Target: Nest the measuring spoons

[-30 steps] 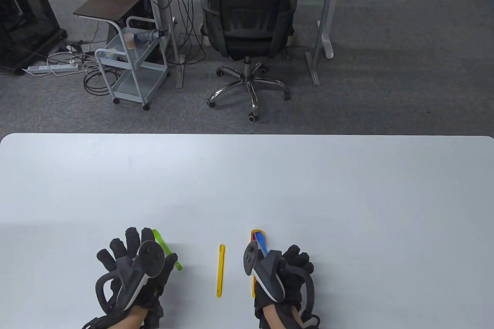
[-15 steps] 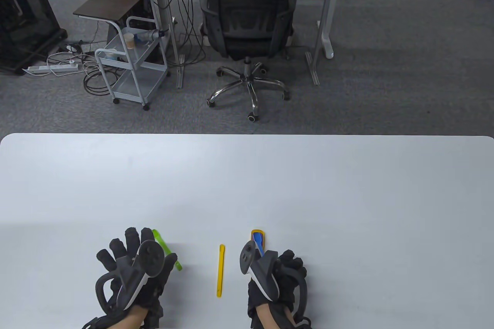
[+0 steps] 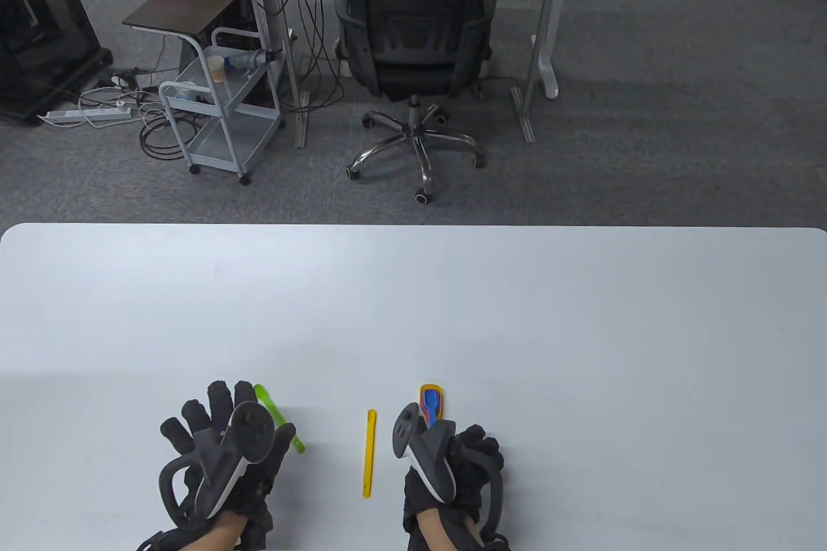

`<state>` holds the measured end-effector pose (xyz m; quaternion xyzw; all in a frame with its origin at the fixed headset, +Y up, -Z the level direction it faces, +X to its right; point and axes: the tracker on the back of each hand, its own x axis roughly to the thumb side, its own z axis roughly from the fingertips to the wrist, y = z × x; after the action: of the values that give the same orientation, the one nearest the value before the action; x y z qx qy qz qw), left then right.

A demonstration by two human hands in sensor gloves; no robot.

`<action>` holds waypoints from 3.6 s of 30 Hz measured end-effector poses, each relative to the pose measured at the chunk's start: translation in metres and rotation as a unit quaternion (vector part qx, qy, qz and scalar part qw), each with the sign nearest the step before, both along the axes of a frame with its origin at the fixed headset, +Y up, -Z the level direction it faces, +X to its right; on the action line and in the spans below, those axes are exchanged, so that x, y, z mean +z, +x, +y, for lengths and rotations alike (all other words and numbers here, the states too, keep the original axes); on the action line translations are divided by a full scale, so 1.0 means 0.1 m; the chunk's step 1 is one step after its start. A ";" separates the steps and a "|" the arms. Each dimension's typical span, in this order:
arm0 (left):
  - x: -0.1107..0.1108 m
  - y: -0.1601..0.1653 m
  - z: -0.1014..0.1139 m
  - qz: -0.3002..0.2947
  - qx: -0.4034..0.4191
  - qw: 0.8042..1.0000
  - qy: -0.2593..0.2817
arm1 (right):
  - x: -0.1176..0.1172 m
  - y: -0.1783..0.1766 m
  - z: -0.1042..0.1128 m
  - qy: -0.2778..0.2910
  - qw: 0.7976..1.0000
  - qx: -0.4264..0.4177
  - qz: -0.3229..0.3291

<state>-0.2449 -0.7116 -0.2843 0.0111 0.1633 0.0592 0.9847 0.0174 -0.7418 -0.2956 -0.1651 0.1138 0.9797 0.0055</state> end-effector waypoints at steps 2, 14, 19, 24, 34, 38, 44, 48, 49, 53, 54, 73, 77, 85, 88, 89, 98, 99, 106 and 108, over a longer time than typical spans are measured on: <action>0.00 0.00 0.00 0.001 0.001 1.000 0.000 | 0.00 0.00 0.01 -0.008 1.000 0.001 -0.004; 0.00 -0.01 0.01 0.004 0.003 1.000 0.000 | -0.05 -0.03 0.02 -0.033 0.999 -0.003 -0.010; 0.00 -0.01 0.01 0.004 0.005 1.000 -0.001 | -0.06 -0.04 0.02 -0.037 0.999 -0.003 -0.010; 0.00 -0.02 0.01 0.004 0.006 1.000 -0.001 | -0.05 -0.05 0.03 -0.035 0.999 -0.006 -0.008; 0.00 -0.02 0.02 0.004 0.007 1.000 0.000 | -0.06 -0.03 0.02 -0.024 0.999 -0.033 0.003; 0.00 -0.03 0.02 0.005 0.010 1.000 0.001 | -0.04 0.03 0.06 -0.011 0.999 -0.035 0.006; 0.00 -0.03 0.02 0.006 0.010 1.000 0.002 | -0.02 0.18 0.19 0.019 0.999 -0.029 0.012; 0.00 -0.03 0.02 0.006 0.008 1.000 0.002 | -0.02 0.33 0.29 0.035 0.999 -0.028 0.011; 0.00 -0.03 0.02 0.007 0.008 1.000 0.002 | -0.02 0.36 0.31 0.037 0.999 -0.027 0.010; 0.00 -0.03 0.02 0.007 0.007 1.000 0.003 | -0.02 0.58 0.43 0.054 0.998 -0.029 0.003; 0.00 -0.03 0.02 0.007 0.005 1.000 0.003 | -0.02 0.65 0.45 0.060 0.998 -0.028 0.001; 0.01 0.02 0.01 0.003 -0.003 1.000 0.007 | 0.01 1.81 0.40 0.115 0.992 -0.001 -0.043; 0.01 0.03 0.00 0.000 -0.004 1.000 0.007 | -0.02 1.95 0.31 0.121 0.992 0.014 -0.044; 0.00 0.06 -0.02 -0.005 -0.004 1.000 0.006 | -0.03 2.02 0.19 0.132 0.991 0.018 -0.032; 0.00 0.08 -0.04 -0.005 -0.011 1.000 0.006 | -0.03 2.03 0.17 0.135 0.990 0.012 -0.029; 0.00 0.08 -0.04 -0.005 -0.012 1.000 0.005 | -0.03 2.03 0.16 0.135 0.990 0.010 -0.028; -0.05 0.13 -0.12 -0.002 -0.036 0.999 -0.010 | 0.03 2.00 0.14 0.140 0.990 -0.003 -0.010; -0.05 0.14 -0.13 -0.002 -0.039 0.999 -0.012 | 0.03 2.00 0.14 0.140 0.990 -0.004 -0.009; -0.13 0.21 -0.17 0.001 -0.054 0.998 -0.034 | 0.03 2.02 0.16 0.149 0.989 -0.017 -0.009; -0.16 0.23 -0.19 0.006 -0.060 0.997 -0.038 | 0.03 2.02 0.16 0.151 0.988 -0.016 -0.008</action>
<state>-0.2221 -0.7303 -0.3005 -0.0161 0.1705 -0.0063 0.9852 0.2195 -0.7254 -0.2922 -0.1682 -0.0330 0.9841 0.0473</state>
